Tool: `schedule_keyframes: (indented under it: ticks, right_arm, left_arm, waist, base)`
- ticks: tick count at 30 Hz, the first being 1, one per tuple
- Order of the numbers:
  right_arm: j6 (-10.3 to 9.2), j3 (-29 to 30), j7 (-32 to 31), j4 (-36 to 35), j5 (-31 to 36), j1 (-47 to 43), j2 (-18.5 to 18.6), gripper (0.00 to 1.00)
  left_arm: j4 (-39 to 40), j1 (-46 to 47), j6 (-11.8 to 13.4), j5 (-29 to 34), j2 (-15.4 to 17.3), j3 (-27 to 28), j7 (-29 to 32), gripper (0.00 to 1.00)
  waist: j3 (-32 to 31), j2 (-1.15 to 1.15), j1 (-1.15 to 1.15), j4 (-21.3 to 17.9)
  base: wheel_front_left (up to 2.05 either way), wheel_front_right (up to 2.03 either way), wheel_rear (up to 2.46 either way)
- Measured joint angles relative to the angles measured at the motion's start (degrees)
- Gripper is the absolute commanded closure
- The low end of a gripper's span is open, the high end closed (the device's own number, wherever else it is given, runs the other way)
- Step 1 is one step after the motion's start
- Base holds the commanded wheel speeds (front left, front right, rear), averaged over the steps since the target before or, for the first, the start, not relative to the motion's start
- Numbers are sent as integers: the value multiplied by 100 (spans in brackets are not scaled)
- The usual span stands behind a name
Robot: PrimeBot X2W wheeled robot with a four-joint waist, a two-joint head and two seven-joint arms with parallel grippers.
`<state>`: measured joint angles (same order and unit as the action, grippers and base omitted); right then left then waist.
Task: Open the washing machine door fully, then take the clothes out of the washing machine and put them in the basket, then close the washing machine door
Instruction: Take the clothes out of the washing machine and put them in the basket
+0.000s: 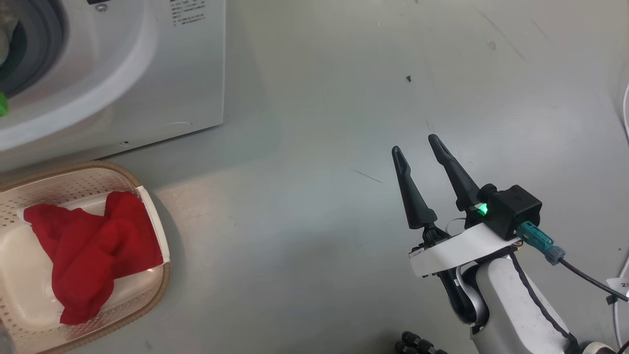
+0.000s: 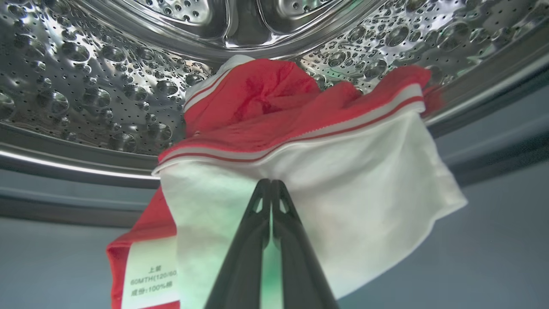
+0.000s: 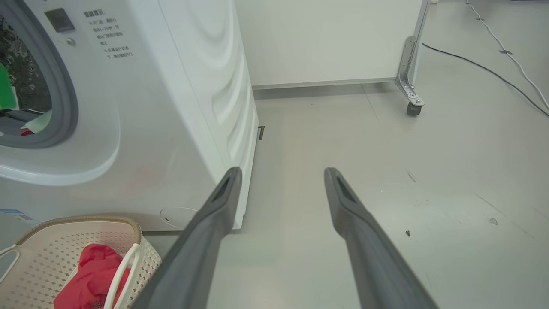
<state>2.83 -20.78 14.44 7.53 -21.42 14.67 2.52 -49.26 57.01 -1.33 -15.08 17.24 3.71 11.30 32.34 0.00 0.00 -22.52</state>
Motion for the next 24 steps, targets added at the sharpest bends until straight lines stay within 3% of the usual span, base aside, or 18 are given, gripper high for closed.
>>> schedule_keyframes:
  ticks: [24]
  right_arm:
    - [13,145,0,212,241,-27,5,0]
  left_arm:
    - [-386,-383,-356,-155,-304,-27,-1143,100]
  waist:
    - [-680,0,0,542]
  base:
    - [0,0,0]
